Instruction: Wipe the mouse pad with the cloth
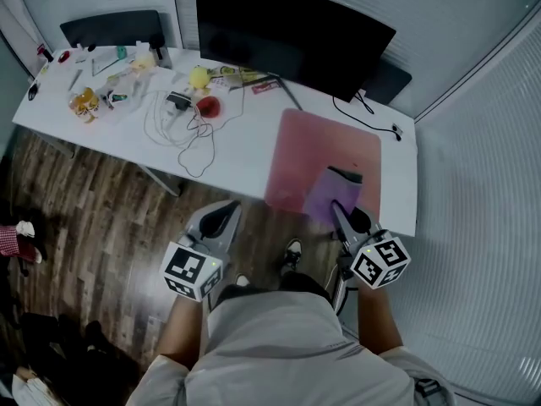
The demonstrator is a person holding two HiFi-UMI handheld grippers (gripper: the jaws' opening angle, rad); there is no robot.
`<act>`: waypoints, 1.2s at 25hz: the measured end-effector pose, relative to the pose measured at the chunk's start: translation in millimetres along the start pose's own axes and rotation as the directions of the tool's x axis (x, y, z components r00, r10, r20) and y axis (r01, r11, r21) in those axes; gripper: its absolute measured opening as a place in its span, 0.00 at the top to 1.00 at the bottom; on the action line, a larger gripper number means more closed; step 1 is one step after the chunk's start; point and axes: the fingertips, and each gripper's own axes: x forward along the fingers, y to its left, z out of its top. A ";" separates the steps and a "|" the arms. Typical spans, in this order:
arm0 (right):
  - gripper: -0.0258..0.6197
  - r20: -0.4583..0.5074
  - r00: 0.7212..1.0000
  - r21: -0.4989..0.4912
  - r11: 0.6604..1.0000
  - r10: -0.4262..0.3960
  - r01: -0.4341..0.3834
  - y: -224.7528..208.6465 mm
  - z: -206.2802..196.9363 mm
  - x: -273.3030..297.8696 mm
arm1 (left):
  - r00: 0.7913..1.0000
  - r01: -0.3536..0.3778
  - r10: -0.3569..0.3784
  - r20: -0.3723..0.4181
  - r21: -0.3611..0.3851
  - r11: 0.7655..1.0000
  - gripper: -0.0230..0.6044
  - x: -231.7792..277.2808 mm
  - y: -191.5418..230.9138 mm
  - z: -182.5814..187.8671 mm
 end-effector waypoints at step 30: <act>0.87 -0.156 0.962 0.146 0.968 0.225 -0.203 -191.4 14.0 220.5 | 0.992 -0.110 0.110 -0.055 0.008 0.994 0.96 240.7 72.6 28.3</act>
